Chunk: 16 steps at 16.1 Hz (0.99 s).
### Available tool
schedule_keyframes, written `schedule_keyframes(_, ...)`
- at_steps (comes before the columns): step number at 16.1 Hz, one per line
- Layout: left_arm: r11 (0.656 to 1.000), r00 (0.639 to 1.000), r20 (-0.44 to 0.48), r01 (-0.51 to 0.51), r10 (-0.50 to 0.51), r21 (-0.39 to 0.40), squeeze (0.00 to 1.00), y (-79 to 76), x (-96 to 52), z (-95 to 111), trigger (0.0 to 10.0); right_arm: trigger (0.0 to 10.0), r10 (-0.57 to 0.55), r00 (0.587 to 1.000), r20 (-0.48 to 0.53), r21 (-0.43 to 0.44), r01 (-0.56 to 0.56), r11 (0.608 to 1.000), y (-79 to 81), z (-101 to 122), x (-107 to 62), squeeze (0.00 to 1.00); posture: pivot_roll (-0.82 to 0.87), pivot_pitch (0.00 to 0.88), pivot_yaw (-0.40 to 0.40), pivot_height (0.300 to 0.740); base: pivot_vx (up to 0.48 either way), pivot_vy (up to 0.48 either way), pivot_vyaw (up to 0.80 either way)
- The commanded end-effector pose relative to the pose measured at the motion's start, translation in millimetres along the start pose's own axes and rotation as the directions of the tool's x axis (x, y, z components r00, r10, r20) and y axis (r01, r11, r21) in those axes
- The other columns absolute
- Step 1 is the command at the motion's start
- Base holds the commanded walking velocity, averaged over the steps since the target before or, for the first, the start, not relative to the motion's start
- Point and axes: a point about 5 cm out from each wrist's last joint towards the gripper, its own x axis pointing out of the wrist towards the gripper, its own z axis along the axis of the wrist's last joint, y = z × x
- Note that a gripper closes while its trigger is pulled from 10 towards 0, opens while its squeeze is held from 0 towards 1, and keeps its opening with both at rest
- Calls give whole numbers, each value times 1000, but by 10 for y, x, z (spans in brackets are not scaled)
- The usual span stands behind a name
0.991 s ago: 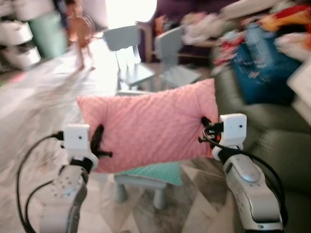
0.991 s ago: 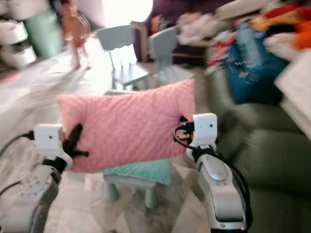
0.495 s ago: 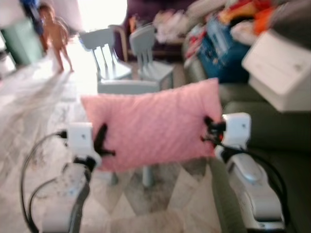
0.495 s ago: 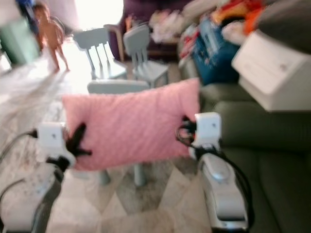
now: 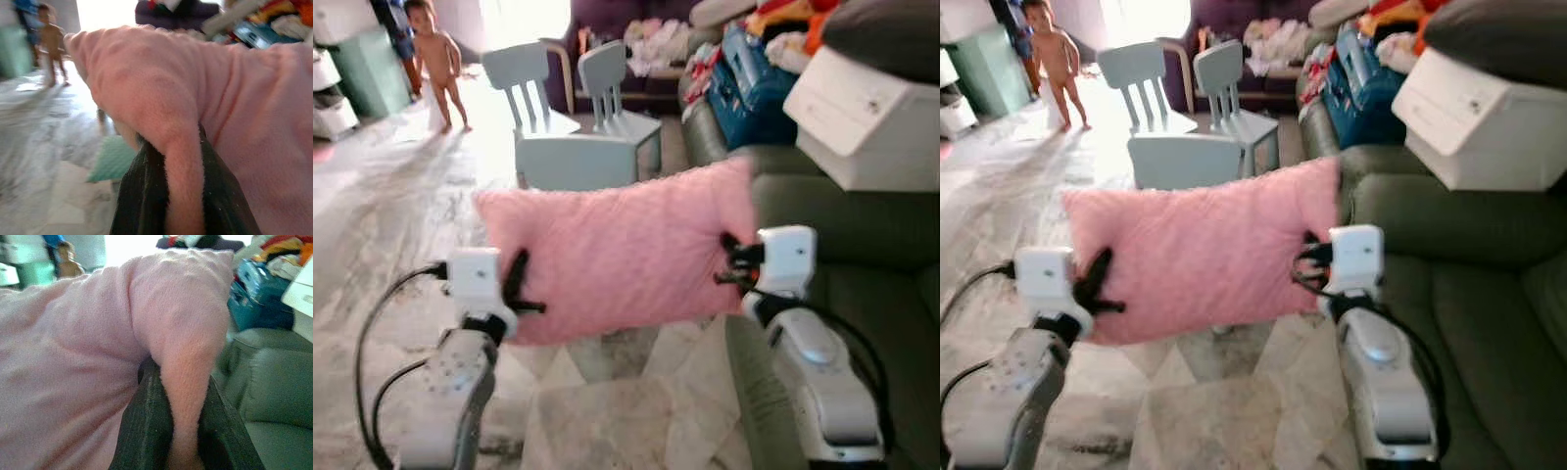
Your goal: Move the pillow to the sofa
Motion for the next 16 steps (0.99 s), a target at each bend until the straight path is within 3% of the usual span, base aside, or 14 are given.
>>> schedule_keyframes(1,1000,1000,21,-5,5,-9,0,1,11,43,10000,10000,-18,1000,23,-10,18,1000,-55,57,12,0,-110,0,8,740,0,0,0)
schedule_keyframes(8,999,999,33,-19,21,-45,0,9,84,69,10000,10000,-15,1000,10,-23,16,1000,-85,60,31,0,-121,0,-1,740,0,0,0)
schedule_keyframes(16,994,997,64,-44,51,-101,0,85,196,151,10000,10000,-25,1000,-5,-9,25,1000,-110,47,46,0,-129,0,2,740,0,0,-789)
